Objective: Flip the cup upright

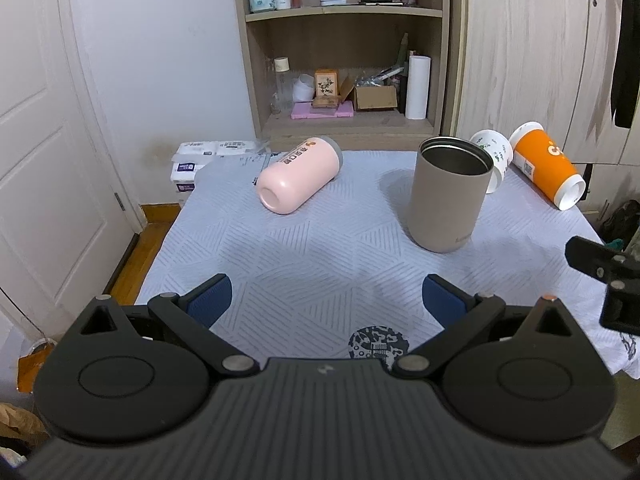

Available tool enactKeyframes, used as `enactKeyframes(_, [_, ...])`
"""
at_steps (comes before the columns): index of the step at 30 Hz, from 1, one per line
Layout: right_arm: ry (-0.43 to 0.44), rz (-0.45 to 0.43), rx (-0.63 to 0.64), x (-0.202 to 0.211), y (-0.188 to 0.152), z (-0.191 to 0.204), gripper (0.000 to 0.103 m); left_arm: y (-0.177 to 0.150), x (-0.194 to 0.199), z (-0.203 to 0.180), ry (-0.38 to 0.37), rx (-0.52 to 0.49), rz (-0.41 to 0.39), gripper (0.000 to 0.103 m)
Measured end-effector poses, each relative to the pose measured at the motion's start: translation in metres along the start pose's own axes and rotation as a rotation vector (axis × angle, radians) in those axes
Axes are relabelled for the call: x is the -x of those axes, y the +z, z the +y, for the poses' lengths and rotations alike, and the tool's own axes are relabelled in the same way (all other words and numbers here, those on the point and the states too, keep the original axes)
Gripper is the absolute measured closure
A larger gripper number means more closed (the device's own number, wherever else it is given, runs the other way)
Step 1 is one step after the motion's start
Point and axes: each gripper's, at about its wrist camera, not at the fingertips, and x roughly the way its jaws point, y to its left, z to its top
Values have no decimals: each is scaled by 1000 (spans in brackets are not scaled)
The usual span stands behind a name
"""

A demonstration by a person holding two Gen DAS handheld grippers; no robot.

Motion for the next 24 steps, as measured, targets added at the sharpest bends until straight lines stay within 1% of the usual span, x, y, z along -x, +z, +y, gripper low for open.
enactKeyframes(6, [-26,5,3,-2,-1,-2,0,-1,-2,0,7,-6,9,0])
enactKeyframes(19, [-29,1,9,0,-1,-2,0,-2,-3,1,-3,7,19,0])
enactKeyframes(24, [-32,2,9,0,-1,-1,0,-2,-1,2,5,9,9,0])
